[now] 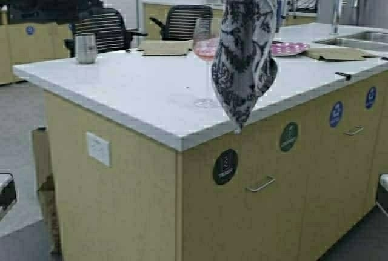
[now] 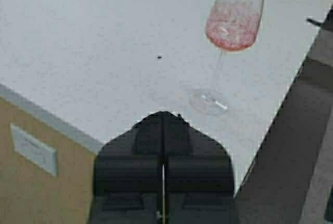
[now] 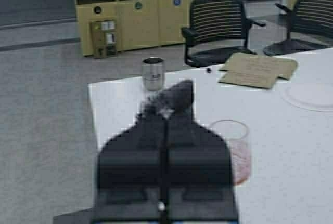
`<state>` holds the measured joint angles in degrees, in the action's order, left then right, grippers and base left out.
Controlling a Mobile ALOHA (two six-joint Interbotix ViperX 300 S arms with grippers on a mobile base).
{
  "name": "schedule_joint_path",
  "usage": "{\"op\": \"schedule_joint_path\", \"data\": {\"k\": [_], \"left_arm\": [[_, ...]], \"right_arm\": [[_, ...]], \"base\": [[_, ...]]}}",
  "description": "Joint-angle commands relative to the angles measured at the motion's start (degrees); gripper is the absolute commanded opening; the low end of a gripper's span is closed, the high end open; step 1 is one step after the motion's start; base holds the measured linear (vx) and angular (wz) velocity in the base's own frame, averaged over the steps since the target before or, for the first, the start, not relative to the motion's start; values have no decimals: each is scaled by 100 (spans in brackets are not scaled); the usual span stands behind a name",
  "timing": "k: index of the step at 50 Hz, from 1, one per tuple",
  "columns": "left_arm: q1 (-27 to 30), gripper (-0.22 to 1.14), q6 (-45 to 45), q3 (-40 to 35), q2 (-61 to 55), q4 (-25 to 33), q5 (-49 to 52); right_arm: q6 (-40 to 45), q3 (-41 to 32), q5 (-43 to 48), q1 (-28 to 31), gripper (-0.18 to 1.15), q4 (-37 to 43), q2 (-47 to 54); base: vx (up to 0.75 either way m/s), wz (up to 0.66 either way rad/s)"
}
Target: Get the cloth and wipe up the spill under the wine glass
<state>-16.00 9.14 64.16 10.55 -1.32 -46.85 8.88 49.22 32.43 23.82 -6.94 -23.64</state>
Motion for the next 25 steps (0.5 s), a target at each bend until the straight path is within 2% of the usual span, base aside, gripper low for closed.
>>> {"op": "schedule_joint_path", "data": {"k": [1,25], "left_arm": [[-18,2,9,-176,-422,0,-387],[-44,2,-290,-255,-1740,44,-1345]], "right_arm": [[-18,-176,88,-9,6,9,-18],[0,-97,88,-9,6,9,-18]], "base": [[16,-24],[14,-16]]}}
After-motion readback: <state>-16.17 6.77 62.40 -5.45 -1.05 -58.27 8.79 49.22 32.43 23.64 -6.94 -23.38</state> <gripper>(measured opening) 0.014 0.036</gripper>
